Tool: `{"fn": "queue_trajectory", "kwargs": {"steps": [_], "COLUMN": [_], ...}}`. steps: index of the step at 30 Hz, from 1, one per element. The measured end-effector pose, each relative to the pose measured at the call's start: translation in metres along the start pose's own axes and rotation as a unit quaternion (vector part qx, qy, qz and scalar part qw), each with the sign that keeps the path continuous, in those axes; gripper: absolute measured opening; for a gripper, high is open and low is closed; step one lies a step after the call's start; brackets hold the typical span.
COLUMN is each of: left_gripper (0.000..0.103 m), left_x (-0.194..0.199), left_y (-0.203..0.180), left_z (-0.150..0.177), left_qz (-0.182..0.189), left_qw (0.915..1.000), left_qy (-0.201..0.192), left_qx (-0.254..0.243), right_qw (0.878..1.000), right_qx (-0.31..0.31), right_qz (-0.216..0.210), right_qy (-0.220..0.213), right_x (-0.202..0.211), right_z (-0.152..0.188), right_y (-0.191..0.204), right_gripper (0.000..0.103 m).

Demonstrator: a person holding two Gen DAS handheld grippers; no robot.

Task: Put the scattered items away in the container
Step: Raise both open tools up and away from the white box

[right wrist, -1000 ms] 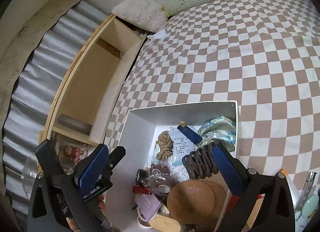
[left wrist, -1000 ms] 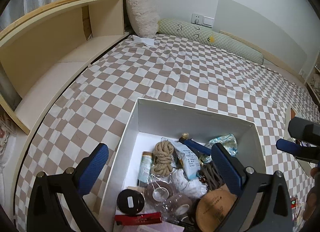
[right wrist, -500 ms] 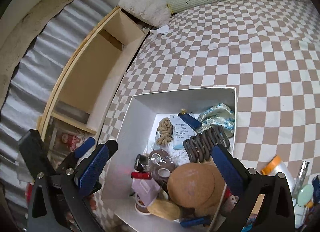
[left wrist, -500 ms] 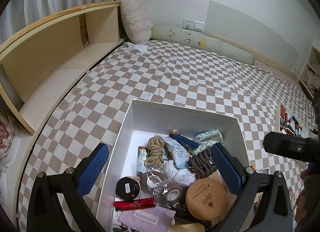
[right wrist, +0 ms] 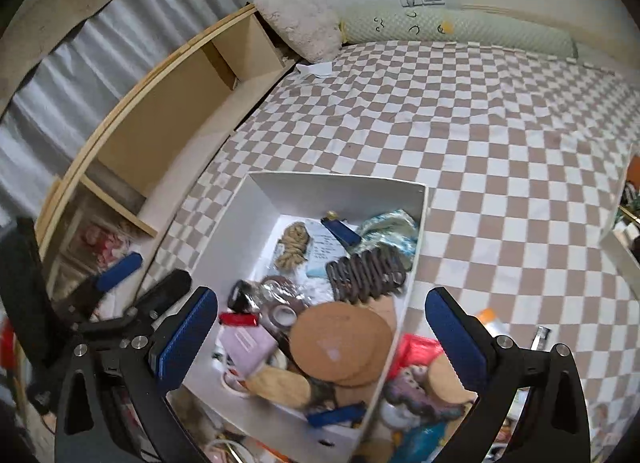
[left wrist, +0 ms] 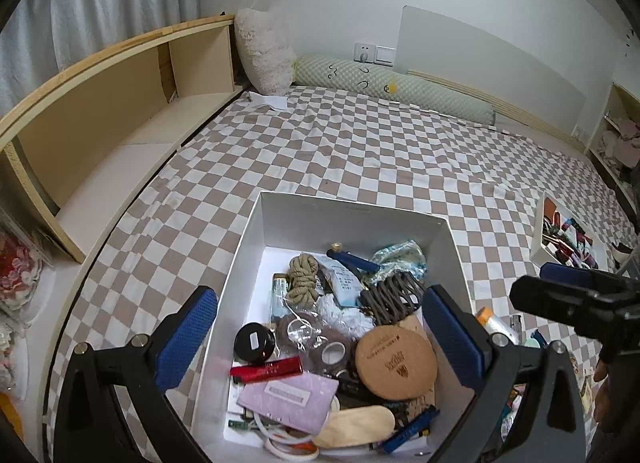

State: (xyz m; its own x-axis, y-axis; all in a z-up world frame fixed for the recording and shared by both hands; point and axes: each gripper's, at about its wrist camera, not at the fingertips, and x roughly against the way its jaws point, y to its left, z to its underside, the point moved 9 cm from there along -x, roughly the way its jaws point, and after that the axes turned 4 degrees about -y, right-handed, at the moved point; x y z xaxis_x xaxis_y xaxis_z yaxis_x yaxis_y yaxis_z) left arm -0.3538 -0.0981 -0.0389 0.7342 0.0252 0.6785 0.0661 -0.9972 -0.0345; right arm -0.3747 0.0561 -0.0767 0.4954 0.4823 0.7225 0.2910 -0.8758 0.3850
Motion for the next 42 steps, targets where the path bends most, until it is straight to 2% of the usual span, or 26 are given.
{"fn": "queue_trajectory", "kwargs": {"steps": [7,12,22,30,42], "left_gripper": [0.103,0.103,0.103,0.103,0.103], "left_x": [0.030,0.053,0.095,0.129,0.172], "left_y": [-0.019,-0.036,-0.058,-0.075,-0.098], "left_z": [0.000,0.004,0.015,0.036,0.069], "left_qz": [0.022,0.049,0.043,0.070,0.076], "left_qw": [0.9997,0.9987,0.9982,0.9967,0.9949], "left_qy": [-0.009,-0.015,-0.030,-0.032,-0.037], "left_qx": [-0.006,-0.007,-0.028,-0.028,-0.054], "right_qw": [1.000,0.998,0.995,0.989,0.980], "right_qx": [-0.003,0.011,0.049,0.077,0.099], "right_qz": [0.009,0.036,0.060,0.087,0.121], "right_qy": [-0.015,-0.040,-0.068,-0.095,-0.123], "right_x": [0.036,0.065,0.124,0.169,0.216], "right_z": [0.013,0.016,0.040,0.067,0.113], "right_y": [-0.007,-0.011,-0.010,-0.011,-0.013], "right_gripper": [0.103,0.103,0.103,0.103,0.103]}}
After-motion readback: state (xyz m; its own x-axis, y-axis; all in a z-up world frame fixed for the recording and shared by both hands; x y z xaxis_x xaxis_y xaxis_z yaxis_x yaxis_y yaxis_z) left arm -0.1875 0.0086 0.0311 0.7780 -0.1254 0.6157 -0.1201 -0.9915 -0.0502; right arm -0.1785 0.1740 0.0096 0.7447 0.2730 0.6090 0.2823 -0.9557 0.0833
